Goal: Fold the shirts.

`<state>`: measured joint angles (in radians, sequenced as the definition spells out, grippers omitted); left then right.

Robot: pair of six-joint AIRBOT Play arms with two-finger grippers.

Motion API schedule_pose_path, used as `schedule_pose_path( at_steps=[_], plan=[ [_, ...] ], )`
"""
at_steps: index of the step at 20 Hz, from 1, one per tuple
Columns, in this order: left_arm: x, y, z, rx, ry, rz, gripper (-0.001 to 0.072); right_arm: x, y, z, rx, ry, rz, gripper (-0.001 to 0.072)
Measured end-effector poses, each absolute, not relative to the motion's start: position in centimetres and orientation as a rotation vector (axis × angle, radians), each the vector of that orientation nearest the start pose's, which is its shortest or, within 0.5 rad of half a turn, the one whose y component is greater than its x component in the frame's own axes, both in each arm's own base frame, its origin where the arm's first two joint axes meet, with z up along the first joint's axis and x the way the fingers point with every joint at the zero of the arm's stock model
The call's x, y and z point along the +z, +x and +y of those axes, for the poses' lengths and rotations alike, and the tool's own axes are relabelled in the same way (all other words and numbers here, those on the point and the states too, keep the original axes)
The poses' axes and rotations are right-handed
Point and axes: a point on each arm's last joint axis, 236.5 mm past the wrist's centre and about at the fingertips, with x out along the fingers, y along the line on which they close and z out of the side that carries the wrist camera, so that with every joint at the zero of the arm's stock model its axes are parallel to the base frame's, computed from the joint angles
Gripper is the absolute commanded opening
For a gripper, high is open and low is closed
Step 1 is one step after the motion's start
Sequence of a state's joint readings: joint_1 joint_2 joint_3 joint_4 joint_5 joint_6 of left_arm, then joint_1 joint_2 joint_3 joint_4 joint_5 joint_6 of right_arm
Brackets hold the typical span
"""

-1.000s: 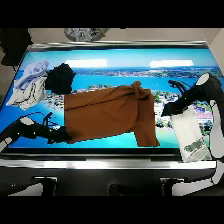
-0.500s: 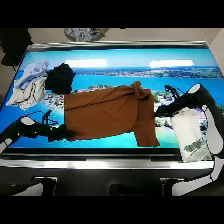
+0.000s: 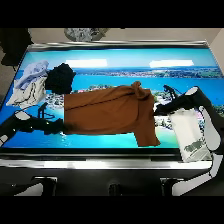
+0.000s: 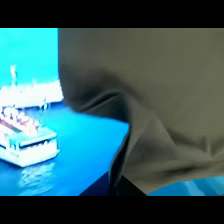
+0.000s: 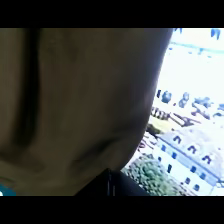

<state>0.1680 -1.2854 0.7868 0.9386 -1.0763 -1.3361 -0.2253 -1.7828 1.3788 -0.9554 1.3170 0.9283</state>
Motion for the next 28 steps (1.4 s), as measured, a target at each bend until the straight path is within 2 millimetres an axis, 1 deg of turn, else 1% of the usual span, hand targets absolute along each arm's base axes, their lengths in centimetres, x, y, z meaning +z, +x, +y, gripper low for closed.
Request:
schedule_pose_path(
  at_steps=[2, 3, 4, 5, 6, 7, 8, 9, 10, 11, 12, 13, 14, 15, 16, 17, 18, 19, 20, 21, 22, 23, 24, 25, 26, 27, 28],
  plan=[
    [-3.6, 34.4, -6.5, -0.264, -0.57, 1.322, 0.0022, -5.5, 43.0, 3.9, 0.642, 0.231, 1.319, 0.003],
    [-1.1, 36.0, -6.1, -0.276, -0.54, 1.253, 0.0022, -3.1, 43.8, 3.7, 0.646, 0.177, 1.254, 0.003],
    [2.6, 38.0, -5.6, -0.287, -0.503, 1.153, 0.0023, 0.4, 44.9, 3.3, 0.639, 0.106, 1.158, 0.003],
    [7.3, 40.0, -5.1, -0.295, -0.459, 1.028, 0.0024, 4.4, 46.0, 2.9, 0.618, 0.029, 1.052, 0.003],
    [12.5, 41.5, -4.7, -0.299, -0.413, 0.896, 0.0024, 9.5, 46.9, 2.4, 0.581, -0.058, 0.919, 0.003],
    [18.3, 42.4, -4.4, -0.303, -0.367, 0.752, 0.0024, 15.2, 47.4, 1.9, 0.53, -0.139, 0.774, 0.0031],
    [25.2, 42.5, -4.1, -0.304, -0.319, 0.586, 0.0024, 21.9, 47.1, 1.3, 0.457, -0.224, 0.607, 0.0031],
    [31.5, 41.7, -4.1, -0.303, -0.281, 0.433, 0.0024, 28.2, 46.0, 0.9, 0.384, -0.293, 0.449, 0.0031],
    [37.8, 39.9, -4.1, -0.301, -0.243, 0.279, 0.0024, 34.8, 43.9, 0.7, 0.306, -0.351, 0.278, 0.0031],
    [43.2, 37.5, -4.3, -0.3, -0.207, 0.143, 0.0024, 40.4, 41.3, 0.6, 0.239, -0.392, 0.129, 0.0031],
    [47.3, 34.9, -4.6, -0.299, -0.183, 0.032, 0.0024, 45.5, 37.8, 0.7, 0.174, -0.431, -0.012, 0.0031],
    [50.7, 32.1, -4.9, -0.298, -0.163, -0.067, 0.0024, 49.1, 34.5, 1.0, 0.13, -0.461, -0.113, 0.0031],
    [53.2, 29.7, -5.1, -0.294, -0.154, -0.14, 0.0024, 51.9, 31.2, 1.4, 0.096, -0.481, -0.202, 0.0031],
    [54.9, 27.5, -5.4, -0.291, -0.143, -0.193, 0.0025, 54.0, 28.2, 1.9, 0.073, -0.499, -0.268, 0.0031],
    [56.1, 25.9, -5.5, -0.287, -0.14, -0.231, 0.0024, 55.2, 26.1, 2.3, 0.058, -0.511, -0.312, 0.0031],
    [56.7, 24.8, -5.5, -0.279, -0.132, -0.254, 0.0024, 56.1, 24.5, 2.5, 0.043, -0.515, -0.345, 0.0031],
    [57.0, 24.1, -5.3, -0.266, -0.121, -0.264, 0.0024, 56.4, 23.6, 2.5, 0.033, -0.52, -0.355, 0.0031],
    [57.1, 23.8, -5.1, -0.248, -0.11, -0.267, 0.0024, 56.6, 23.2, 2.4, 0.024, -0.521, -0.358, 0.0031],
    [57.0, 23.9, -4.7, -0.23, -0.103, -0.263, 0.0024, 56.6, 23.0, 2.4, 0.019, -0.52, -0.359, 0.0031],
    [56.5, 24.4, -4.3, -0.213, -0.095, -0.245, 0.0024, 56.4, 23.3, 2.3, 0.022, -0.516, -0.349, 0.0031],
    [55.7, 25.4, -3.8, -0.199, -0.095, -0.22, 0.0025, 55.8, 24.2, 2.2, 0.03, -0.512, -0.322, 0.0031],
    [54.3, 26.9, -3.4, -0.189, -0.099, -0.172, 0.0025, 54.5, 25.8, 1.9, 0.047, -0.509, -0.269, 0.003],
    [52.5, 28.6, -3.1, -0.184, -0.107, -0.117, 0.0025, 52.8, 27.6, 1.7, 0.07, -0.505, -0.204, 0.003],
    [50.1, 30.8, -2.6, -0.177, -0.119, -0.044, 0.0025, 50.4, 29.9, 1.5, 0.106, -0.494, -0.118, 0.003],
    [47.3, 33.0, -2.2, -0.171, -0.133, 0.035, 0.0025, 47.3, 32.7, 1.3, 0.149, -0.476, -0.011, 0.003],
    [43.6, 35.5, -1.7, -0.166, -0.154, 0.134, 0.0026, 43.9, 35.3, 1.1, 0.194, -0.454, 0.102, 0.003],
    [39.2, 38.0, -1.3, -0.161, -0.177, 0.243, 0.0025, 40.0, 38.0, 0.8, 0.242, -0.43, 0.22, 0.003]
  ],
)
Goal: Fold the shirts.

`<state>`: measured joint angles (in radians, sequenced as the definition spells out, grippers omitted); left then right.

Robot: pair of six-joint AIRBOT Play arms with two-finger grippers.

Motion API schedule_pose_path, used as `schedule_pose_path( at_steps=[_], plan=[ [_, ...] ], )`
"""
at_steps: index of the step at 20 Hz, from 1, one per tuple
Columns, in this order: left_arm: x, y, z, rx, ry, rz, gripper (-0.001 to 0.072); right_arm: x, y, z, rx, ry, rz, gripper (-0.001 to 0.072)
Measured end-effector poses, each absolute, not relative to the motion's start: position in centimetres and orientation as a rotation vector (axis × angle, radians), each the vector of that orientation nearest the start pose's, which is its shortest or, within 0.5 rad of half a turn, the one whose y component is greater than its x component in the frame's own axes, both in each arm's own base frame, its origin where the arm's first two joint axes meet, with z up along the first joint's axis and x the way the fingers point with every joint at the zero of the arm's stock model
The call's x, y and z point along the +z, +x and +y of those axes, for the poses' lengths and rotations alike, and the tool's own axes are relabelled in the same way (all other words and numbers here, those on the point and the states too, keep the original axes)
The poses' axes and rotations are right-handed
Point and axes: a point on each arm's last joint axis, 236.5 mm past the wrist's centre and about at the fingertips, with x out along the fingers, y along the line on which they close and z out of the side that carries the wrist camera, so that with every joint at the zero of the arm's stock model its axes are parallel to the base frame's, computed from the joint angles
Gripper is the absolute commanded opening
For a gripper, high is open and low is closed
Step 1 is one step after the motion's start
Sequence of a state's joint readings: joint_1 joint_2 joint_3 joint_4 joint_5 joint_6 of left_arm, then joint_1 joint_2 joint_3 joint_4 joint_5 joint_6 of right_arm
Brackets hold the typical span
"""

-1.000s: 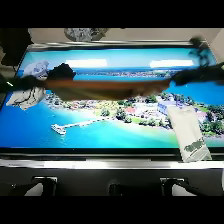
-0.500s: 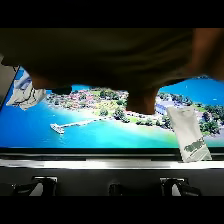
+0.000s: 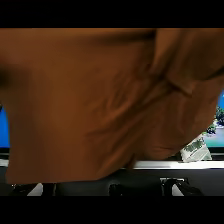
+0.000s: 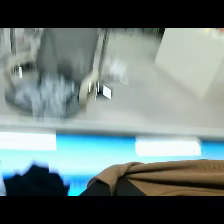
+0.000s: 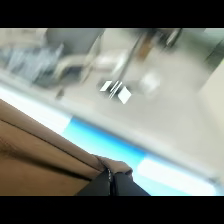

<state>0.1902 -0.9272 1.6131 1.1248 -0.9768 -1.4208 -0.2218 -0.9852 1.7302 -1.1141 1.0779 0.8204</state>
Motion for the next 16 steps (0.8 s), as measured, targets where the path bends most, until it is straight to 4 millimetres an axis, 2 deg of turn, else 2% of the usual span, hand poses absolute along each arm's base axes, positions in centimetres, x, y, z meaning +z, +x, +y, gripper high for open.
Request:
schedule_pose_path(
  at_steps=[2, 4, 6, 8, 9, 11, 13, 14, 15, 16],
  plan=[
    [30.7, 41.7, -0.5, -0.151, -0.204, 0.434, 0.0026, 31.5, 43.0, 0.9, 0.34, -0.373, 0.452, 0.003],
    [21.1, 44.7, 0.4, -0.135, -0.228, 0.632, 0.0026, 23.5, 47.5, 2.1, 0.418, -0.313, 0.625, 0.0032],
    [13.7, 46.7, 1.0, -0.121, -0.255, 0.768, 0.0026, 15.9, 51.7, 3.6, 0.45, -0.251, 0.74, 0.0033],
    [7.2, 47.8, 1.3, -0.112, -0.285, 0.894, 0.0027, 9.9, 54.6, 4.9, 0.448, -0.174, 0.814, 0.0033],
    [4.7, 48.3, 1.3, -0.112, -0.31, 0.938, 0.0026, 7.3, 55.6, 5.5, 0.442, -0.127, 0.845, 0.0033],
    [1.0, 48.9, 1.0, -0.114, -0.355, 1.002, 0.0027, 3.7, 56.9, 6.5, 0.429, -0.048, 0.884, 0.0033],
    [-1.3, 49.3, 0.6, -0.117, -0.396, 1.04, 0.0027, 1.2, 57.4, 6.9, 0.42, -0.008, 0.916, 0.0034],
    [-2.1, 49.3, 0.5, -0.119, -0.41, 1.056, 0.005, 0.6, 57.7, 6.9, 0.412, 0.003, 0.92, 0.0102],
    [-2.6, 49.3, 0.4, -0.121, -0.417, 1.065, 0.02, 0.1, 57.7, 6.9, 0.407, 0.008, 0.929, 0.0299],
    [-2.9, 49.3, 0.3, -0.125, -0.425, 1.075, 0.0416, -0.2, 57.7, 6.7, 0.404, 0.003, 0.935, 0.0442]
  ],
)
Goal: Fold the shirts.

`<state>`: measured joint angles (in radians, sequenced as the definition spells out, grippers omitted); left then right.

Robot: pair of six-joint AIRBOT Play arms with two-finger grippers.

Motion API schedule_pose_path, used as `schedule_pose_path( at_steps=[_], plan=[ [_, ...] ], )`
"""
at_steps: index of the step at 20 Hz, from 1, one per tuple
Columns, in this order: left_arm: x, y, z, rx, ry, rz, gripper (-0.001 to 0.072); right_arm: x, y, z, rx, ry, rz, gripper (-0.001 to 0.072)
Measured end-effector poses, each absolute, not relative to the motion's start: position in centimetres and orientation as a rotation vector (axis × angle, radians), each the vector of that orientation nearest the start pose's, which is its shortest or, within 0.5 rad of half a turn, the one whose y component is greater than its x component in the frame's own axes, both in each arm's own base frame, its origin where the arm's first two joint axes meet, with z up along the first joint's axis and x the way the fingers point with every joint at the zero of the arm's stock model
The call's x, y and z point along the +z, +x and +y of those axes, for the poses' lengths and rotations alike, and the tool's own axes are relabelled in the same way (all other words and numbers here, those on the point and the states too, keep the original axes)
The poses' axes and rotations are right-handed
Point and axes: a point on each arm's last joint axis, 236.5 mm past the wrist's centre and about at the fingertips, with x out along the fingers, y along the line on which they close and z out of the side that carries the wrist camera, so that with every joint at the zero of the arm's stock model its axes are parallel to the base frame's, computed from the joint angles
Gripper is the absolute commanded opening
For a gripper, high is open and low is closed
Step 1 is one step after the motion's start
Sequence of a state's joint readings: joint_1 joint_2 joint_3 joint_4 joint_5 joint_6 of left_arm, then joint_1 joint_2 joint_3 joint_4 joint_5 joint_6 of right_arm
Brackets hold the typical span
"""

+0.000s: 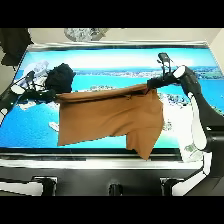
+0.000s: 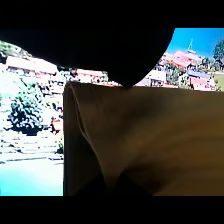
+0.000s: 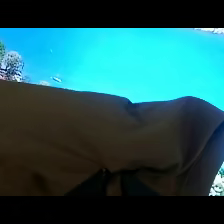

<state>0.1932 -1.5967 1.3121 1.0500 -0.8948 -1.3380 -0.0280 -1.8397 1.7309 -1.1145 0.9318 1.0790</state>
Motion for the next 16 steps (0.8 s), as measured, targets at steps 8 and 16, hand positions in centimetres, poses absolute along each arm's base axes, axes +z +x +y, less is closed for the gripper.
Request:
schedule_pose_path(
  at_steps=[8, 16],
  plan=[
    [-5.3, 36.8, 0.7, -0.187, -0.457, 1.521, 0.0446, 0.0, 45.6, -0.6, 0.487, -0.089, 1.331, 0.0462],
    [-9.4, 23.6, -2.8, -0.199, -0.556, 1.713, 0.0443, -2.9, 33.5, -0.9, 0.546, 0.007, 1.594, 0.0473]
  ],
)
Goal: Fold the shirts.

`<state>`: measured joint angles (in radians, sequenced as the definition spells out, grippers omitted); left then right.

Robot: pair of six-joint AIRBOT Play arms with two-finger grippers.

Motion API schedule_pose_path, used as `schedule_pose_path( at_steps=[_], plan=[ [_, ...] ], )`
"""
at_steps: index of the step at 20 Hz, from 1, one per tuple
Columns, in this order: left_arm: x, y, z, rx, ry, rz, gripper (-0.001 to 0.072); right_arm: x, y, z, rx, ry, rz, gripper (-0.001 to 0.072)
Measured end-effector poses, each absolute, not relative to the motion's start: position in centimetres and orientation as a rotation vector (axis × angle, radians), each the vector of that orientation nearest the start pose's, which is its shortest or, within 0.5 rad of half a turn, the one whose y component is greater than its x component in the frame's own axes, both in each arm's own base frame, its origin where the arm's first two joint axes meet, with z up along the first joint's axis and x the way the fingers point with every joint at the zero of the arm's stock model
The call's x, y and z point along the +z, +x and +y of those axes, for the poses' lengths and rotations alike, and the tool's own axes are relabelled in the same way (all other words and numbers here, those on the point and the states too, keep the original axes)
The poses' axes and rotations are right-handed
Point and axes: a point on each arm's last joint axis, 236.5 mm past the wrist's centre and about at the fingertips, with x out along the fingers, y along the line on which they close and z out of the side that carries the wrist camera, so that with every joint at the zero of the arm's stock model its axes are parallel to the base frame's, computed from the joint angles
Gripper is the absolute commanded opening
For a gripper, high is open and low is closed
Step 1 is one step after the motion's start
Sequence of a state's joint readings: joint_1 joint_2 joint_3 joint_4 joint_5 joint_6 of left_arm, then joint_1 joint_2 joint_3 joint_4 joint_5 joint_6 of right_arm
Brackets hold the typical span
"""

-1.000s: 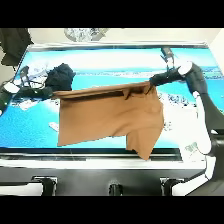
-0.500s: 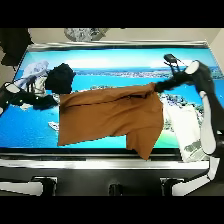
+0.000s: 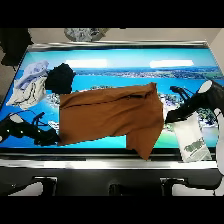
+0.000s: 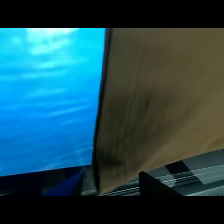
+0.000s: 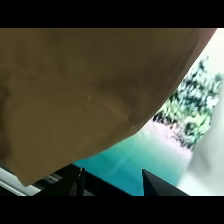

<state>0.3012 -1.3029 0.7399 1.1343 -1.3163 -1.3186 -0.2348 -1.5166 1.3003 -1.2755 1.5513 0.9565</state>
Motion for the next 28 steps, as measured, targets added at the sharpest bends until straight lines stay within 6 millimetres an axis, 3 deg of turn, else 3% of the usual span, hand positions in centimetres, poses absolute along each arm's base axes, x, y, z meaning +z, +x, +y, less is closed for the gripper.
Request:
schedule_pose_path(
  at_steps=[1, 2, 6, 13, 21, 24, 25, 26, 28],
  plan=[
    [-9.6, 23.2, -3.1, -0.202, -0.56, 1.714, 0.0442, -2.9, 33.0, -0.9, 0.548, 0.009, 1.597, 0.0473],
    [-9.7, 22.7, -3.5, -0.209, -0.562, 1.722, 0.0383, -3.0, 32.6, -0.8, 0.55, 0.011, 1.602, 0.0473],
    [-10.6, 22.5, -3.9, -0.186, -0.56, 1.707, 0.0027, -3.4, 31.5, -0.7, 0.557, 0.017, 1.625, 0.0474],
    [-11.0, 24.5, -3.3, -0.114, -0.569, 1.61, 0.0026, -6.0, 29.9, 0.7, 0.571, 0.089, 1.642, 0.0503],
    [-10.5, 25.1, -2.3, -0.099, -0.508, 1.556, 0.0026, -9.2, 32.5, 1.1, 0.497, 0.147, 1.545, 0.0489],
    [-10.2, 25.3, -2.3, -0.116, -0.493, 1.543, 0.0026, -9.9, 32.9, 1.0, 0.481, 0.162, 1.541, 0.0363],
    [-10.1, 25.3, -2.4, -0.122, -0.492, 1.542, 0.0026, -10.0, 33.2, 1.0, 0.471, 0.166, 1.531, 0.0235],
    [-10.0, 25.3, -2.5, -0.126, -0.493, 1.54, 0.0026, -10.3, 33.7, 0.9, 0.457, 0.167, 1.519, 0.0036],
    [-9.9, 25.5, -2.5, -0.132, -0.49, 1.533, 0.0024, -10.5, 34.1, 0.7, 0.432, 0.174, 1.508, 0.0029]
  ],
)
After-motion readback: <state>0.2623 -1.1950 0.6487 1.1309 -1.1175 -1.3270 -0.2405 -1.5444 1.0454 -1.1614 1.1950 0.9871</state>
